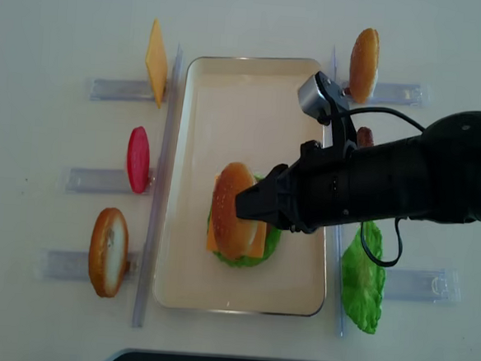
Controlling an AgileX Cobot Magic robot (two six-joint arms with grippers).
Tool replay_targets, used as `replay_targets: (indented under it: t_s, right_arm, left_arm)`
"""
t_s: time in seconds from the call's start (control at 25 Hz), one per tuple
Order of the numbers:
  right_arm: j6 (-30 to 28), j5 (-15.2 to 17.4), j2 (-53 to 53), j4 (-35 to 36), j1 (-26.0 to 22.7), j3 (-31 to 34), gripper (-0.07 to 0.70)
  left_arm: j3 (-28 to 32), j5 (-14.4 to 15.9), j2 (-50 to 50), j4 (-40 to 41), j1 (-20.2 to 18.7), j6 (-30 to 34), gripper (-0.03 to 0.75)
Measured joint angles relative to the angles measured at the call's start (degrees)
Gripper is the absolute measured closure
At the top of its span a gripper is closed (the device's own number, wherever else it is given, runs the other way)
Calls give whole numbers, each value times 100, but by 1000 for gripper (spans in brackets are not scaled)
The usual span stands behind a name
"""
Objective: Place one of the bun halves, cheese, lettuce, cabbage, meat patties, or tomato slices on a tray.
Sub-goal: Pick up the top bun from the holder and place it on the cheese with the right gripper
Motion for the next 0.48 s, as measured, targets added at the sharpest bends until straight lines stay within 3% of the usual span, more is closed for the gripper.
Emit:
replay_targets:
  t_s: [0.16, 0.48]
  right_arm:
    - [20, 31, 169, -7, 0, -260, 451]
    - [62, 414, 777, -94, 0, -431, 451]
  left_arm:
    - [0, 0, 0, 0, 0, 0, 575]
    - [0, 0, 0, 0, 0, 0, 575]
